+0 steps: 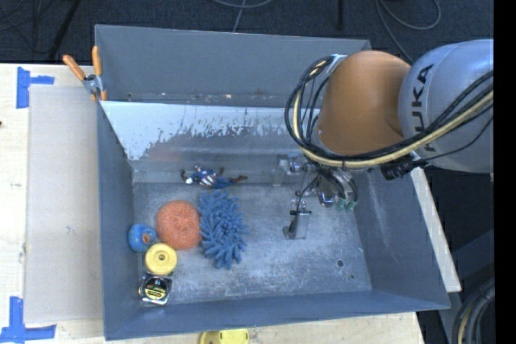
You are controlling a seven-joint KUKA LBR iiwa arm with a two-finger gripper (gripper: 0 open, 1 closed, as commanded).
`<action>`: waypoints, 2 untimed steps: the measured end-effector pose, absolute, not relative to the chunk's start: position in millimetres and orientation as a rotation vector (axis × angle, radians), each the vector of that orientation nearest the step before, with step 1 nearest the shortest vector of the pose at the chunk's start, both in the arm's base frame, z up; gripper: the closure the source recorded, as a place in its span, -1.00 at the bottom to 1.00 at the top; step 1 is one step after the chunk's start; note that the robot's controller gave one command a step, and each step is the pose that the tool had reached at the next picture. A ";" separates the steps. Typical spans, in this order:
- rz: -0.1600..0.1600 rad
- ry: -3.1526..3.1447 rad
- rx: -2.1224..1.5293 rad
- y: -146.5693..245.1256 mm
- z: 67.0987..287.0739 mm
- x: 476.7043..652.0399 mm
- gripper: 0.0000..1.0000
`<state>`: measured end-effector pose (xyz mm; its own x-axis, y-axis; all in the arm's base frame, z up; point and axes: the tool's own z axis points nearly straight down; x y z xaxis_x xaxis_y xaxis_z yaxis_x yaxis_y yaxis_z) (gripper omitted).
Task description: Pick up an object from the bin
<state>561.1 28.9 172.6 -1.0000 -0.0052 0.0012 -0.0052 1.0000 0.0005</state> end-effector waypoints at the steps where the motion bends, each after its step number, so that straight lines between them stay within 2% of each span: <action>1: 0.002 -3.147 0.074 60.2 134.7 558.9 -1.00; 2: -0.005 -3.134 0.071 80.9 104.5 557.4 -1.00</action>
Offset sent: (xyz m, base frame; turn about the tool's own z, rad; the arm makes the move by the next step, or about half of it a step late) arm -0.0005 0.0466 -0.0709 -0.0220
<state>557.4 80.9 104.5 -0.9990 -0.0452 0.0063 -0.0452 0.9990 0.0030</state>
